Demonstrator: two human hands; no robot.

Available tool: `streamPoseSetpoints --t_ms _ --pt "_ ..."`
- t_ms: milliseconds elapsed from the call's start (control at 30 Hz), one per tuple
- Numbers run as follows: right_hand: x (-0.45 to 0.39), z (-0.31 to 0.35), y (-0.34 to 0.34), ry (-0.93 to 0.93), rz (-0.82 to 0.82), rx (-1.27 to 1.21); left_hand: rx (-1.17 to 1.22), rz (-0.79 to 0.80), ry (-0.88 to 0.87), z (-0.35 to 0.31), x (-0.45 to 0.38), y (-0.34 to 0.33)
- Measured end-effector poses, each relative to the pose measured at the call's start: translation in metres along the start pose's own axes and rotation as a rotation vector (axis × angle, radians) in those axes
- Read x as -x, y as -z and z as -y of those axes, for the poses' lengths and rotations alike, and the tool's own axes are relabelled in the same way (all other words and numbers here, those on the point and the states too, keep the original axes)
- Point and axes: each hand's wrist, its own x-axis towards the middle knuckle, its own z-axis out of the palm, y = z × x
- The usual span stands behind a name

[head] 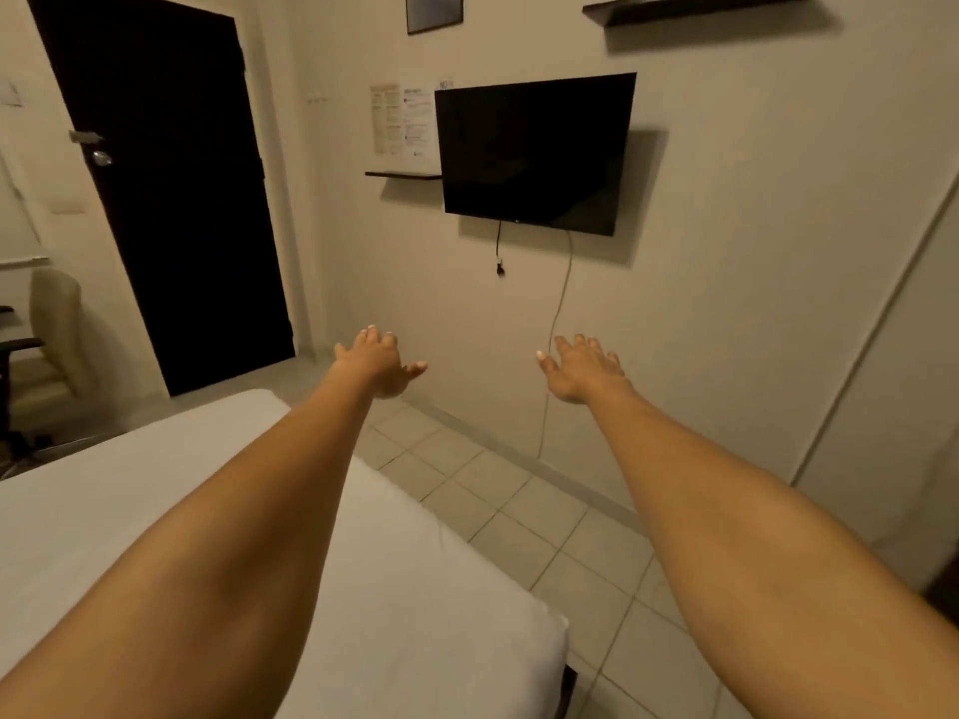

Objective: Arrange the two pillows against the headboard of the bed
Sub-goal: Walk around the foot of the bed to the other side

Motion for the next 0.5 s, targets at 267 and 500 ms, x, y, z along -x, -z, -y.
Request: streamPoseSetpoints --t_ms 267,500 --pt "-0.05 -0.123 0.013 -0.065 0.001 0.012 0.026 -0.018 -0.103 -0.132 -0.061 0.001" --pt "-0.108 -0.237 0.032 -0.091 -0.005 0.029 0.058 -0.039 -0.118 -0.253 -0.11 0.006"
